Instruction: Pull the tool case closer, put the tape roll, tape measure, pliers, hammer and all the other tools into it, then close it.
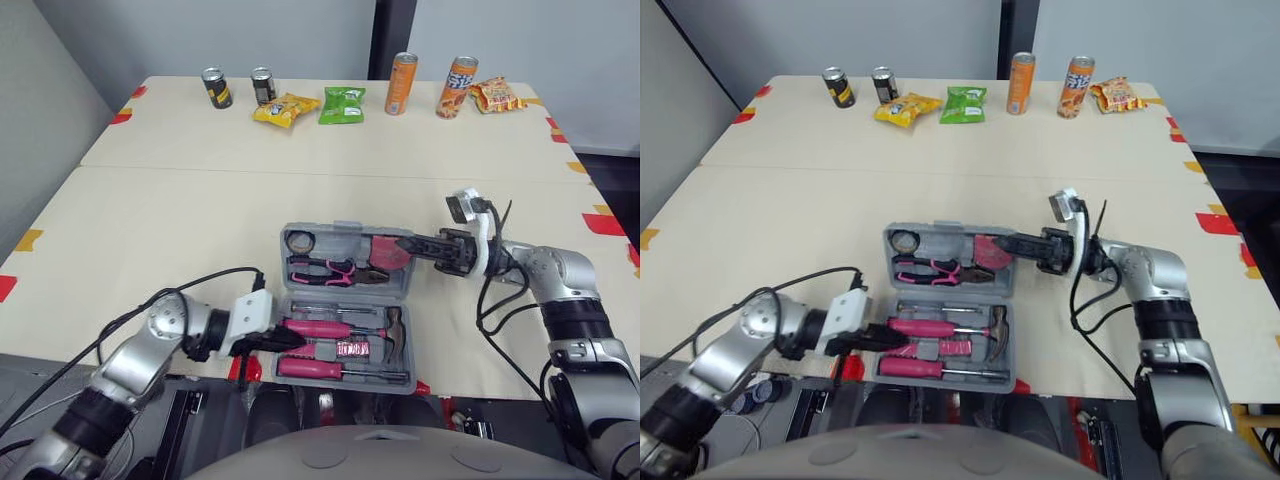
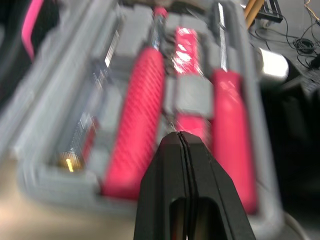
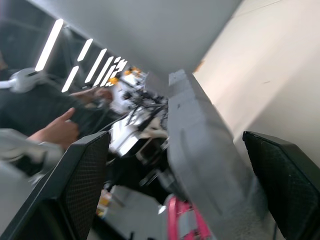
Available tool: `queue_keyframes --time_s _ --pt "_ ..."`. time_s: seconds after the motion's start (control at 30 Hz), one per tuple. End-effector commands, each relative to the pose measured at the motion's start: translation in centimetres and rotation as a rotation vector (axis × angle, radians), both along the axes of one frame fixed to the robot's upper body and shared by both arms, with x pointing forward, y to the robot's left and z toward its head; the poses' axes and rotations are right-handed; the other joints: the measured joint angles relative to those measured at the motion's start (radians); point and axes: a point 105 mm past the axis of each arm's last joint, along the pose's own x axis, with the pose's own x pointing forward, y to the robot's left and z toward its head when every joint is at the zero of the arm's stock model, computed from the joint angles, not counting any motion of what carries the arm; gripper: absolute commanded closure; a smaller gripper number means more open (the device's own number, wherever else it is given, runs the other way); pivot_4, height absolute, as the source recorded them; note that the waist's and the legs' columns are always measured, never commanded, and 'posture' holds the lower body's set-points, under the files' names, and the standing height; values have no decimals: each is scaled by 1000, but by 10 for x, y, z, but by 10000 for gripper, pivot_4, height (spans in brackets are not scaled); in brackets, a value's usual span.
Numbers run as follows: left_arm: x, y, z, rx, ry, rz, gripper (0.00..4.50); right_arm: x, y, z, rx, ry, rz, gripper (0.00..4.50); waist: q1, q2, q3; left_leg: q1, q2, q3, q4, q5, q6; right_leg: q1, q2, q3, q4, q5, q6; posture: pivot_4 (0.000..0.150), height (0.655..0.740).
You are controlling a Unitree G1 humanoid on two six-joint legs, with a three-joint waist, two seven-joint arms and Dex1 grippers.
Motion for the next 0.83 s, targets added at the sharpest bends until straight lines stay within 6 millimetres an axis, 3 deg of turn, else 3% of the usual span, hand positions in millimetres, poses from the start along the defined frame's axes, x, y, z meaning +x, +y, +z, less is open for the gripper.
queue_keyframes --time_s 0.03,0.13,0.27,0.3,0.37,0.57,0.83 --pt "-15 28 27 -9 34 38 45000 -25 -3 23 62 -56 100 384 8 1 2 0 0 0 -1 0 0 0 0 0 -1 0 0 1500 7400" --pt "-29 51 42 -43 82 128 45000 -41 -10 21 -2 -83 116 384 19 2 4 1 0 1 -1 0 0 -1 -1 0 -2 0 0 1500 7400" --pt "-7 82 62 -126 25 391 45000 -52 -26 7 -139 -215 38 384 39 1 4 0 1 0 -2 -1 0 -1 -1 -2 -4 0 0 1500 7400" --pt "-2 87 66 -143 15 430 39788 -53 -30 4 -183 -281 11 0 41 1 5 1 1 0 -3 -1 0 -1 -1 -2 -5 0 0 1500 7400" --pt "8 92 73 -160 -50 478 33430 -48 -39 -3 -289 -474 -89 0 36 0 5 0 1 1 -3 -1 0 -2 -1 -1 -5 0 0 1500 7400" --pt "14 91 80 -161 -119 478 12307 -45 -75 -10 -446 -694 -206 0 1 -2 7 0 0 3 -3 0 1 -1 -2 1 -4 0 0 1500 7400" --pt "26 99 70 -76 -217 496 12307 -46 -114 -19 -554 -775 -226 0 -15 -2 7 1 -1 1 -2 0 4 0 -3 0 -2 0 0 1500 7400"
